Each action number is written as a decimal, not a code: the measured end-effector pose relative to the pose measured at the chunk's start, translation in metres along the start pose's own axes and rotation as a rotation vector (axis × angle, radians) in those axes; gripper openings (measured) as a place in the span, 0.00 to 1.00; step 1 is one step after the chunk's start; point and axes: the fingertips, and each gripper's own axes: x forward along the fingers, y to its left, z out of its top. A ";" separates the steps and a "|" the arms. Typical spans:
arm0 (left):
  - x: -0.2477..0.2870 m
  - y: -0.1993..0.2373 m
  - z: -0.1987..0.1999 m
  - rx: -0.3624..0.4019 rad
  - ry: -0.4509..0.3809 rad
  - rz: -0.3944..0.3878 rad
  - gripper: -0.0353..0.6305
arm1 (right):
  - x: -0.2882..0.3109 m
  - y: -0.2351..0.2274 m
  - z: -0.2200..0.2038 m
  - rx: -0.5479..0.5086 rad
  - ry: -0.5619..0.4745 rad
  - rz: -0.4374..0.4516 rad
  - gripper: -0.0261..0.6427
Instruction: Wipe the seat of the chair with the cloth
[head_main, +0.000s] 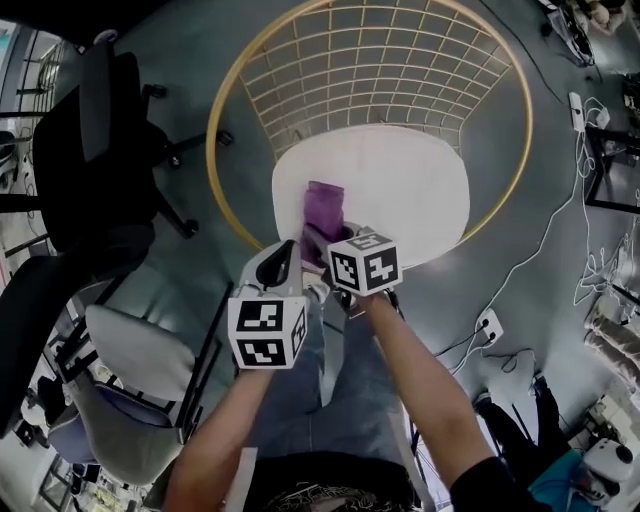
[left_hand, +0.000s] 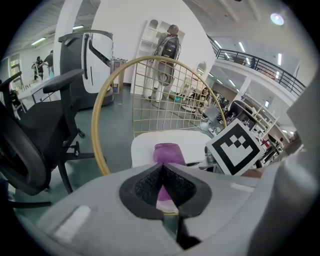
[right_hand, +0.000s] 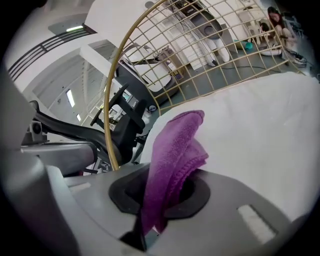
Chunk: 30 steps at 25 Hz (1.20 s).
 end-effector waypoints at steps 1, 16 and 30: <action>0.001 -0.003 -0.001 -0.001 0.002 0.001 0.05 | -0.002 -0.004 -0.001 0.000 0.005 -0.005 0.13; 0.026 -0.054 -0.003 0.011 0.027 -0.015 0.05 | -0.047 -0.080 -0.009 0.031 0.021 -0.111 0.13; 0.048 -0.112 0.001 0.050 0.040 -0.040 0.05 | -0.107 -0.147 -0.007 0.111 -0.037 -0.178 0.13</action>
